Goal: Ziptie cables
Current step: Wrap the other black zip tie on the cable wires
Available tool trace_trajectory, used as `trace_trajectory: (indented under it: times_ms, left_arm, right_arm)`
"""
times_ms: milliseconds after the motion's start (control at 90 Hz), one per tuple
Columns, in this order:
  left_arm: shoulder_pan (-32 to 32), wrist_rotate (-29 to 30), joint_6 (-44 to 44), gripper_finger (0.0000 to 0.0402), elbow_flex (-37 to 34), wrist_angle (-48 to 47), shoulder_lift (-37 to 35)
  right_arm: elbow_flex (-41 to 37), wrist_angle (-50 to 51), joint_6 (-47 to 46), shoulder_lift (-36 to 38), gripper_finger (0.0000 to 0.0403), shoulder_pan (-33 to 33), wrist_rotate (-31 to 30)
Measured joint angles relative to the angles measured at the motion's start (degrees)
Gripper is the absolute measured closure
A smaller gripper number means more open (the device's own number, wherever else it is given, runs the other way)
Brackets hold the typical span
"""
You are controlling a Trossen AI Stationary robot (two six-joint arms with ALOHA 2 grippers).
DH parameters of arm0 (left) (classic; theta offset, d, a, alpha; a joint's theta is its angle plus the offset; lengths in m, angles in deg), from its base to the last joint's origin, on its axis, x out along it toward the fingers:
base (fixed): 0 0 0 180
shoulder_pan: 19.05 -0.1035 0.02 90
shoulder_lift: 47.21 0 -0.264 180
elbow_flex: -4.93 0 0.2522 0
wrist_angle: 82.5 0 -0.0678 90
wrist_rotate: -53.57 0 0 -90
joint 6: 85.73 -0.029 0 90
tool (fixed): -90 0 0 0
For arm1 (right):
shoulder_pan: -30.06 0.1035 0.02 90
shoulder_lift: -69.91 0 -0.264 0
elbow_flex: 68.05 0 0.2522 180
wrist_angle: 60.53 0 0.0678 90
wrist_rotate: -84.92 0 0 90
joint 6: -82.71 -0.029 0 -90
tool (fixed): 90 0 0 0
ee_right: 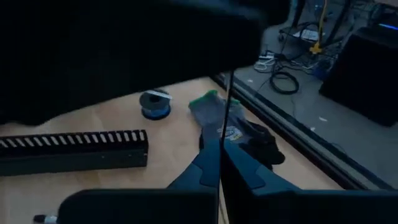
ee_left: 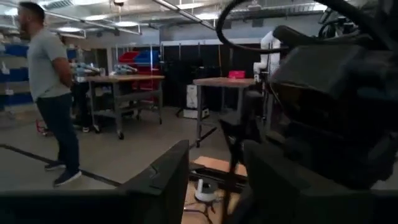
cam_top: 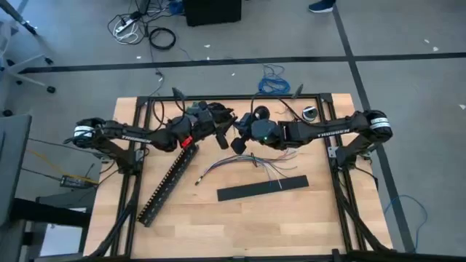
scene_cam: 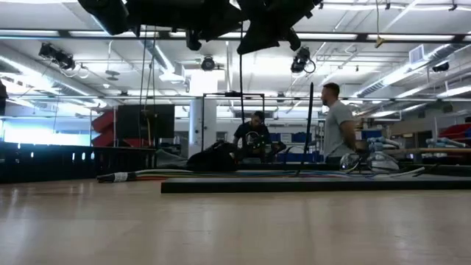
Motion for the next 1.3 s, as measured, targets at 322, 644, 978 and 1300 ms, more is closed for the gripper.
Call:
trace_trajectory:
  times_ms: [322, 644, 978, 1300]
  left_arm:
    - [0.0, -0.3, -0.1, 0.0286, 0.0, -0.3, 0.0]
    - [0.1, 0.0, -1.7, 0.0400, 0.0, -1.1, 0.0]
    - [0.0, 0.6, -4.8, 0.0401, 0.0, -2.9, 0.0]
    - [0.1, 4.8, -10.8, 0.0401, 0.0, -6.5, -0.1]
  right_arm:
    - [0.0, 0.0, 0.5, 0.0, 0.0403, -0.4, 0.6]
    - [0.0, -0.2, 3.1, 0.0, 0.0403, -0.5, 0.6]
    - [0.0, 2.9, 11.0, 1.1, 0.0380, -0.5, 4.3]
    - [0.0, 4.6, 20.0, 5.2, 0.0337, -0.8, 3.0]
